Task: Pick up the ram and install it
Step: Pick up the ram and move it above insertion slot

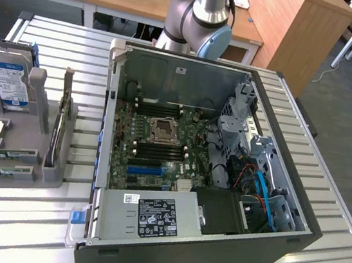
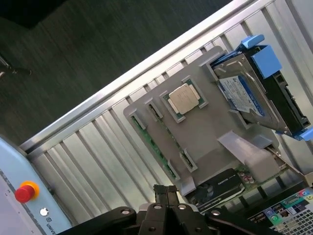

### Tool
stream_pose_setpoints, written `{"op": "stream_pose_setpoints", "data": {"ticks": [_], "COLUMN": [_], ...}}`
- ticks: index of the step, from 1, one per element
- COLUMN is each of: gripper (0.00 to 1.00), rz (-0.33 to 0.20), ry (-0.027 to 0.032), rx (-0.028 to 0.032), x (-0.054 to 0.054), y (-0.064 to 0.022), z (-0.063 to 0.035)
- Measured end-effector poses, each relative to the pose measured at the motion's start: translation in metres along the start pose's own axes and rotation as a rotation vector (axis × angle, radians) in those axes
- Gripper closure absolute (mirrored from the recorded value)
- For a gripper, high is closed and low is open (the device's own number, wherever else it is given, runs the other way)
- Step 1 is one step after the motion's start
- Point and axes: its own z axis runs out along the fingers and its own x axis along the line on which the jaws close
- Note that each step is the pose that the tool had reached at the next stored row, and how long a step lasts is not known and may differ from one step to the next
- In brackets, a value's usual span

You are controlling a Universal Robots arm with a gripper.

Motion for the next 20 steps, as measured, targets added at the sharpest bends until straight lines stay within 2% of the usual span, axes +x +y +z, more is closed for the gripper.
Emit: {"op": "stream_pose_setpoints", "data": {"ticks": [11,20], "gripper": [0.89,0.89], "rz": [-0.053,-0.144], "ry": [-0.0073,-0.0201], "rx": [0.0024,0.0066], "x": [0.0,0.0], "y": [0.0,0.0], "z": [0.0,0.0]}}
